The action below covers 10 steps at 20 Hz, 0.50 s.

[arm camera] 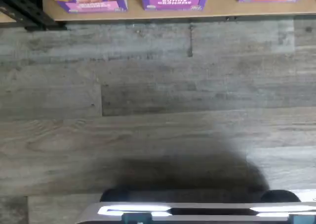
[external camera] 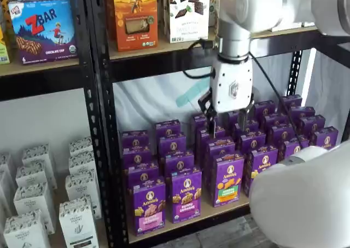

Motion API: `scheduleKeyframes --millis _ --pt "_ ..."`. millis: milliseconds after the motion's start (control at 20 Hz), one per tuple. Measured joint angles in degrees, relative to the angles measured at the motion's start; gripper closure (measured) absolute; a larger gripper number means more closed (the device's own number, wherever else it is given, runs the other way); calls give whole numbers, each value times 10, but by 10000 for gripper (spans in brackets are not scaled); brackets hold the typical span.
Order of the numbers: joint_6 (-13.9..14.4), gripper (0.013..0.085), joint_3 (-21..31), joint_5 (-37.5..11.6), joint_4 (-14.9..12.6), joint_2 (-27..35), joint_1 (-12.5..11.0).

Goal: Pick up the purple box with a pink patch in the middle, on the bottom shelf, the first box from the left

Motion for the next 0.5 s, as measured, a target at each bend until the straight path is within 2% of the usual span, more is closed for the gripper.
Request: scheduleKeyframes --millis 250,500 --pt "23 130 46 -72 -12 14 18" --pt "49 130 81 -143 -21 59 39"
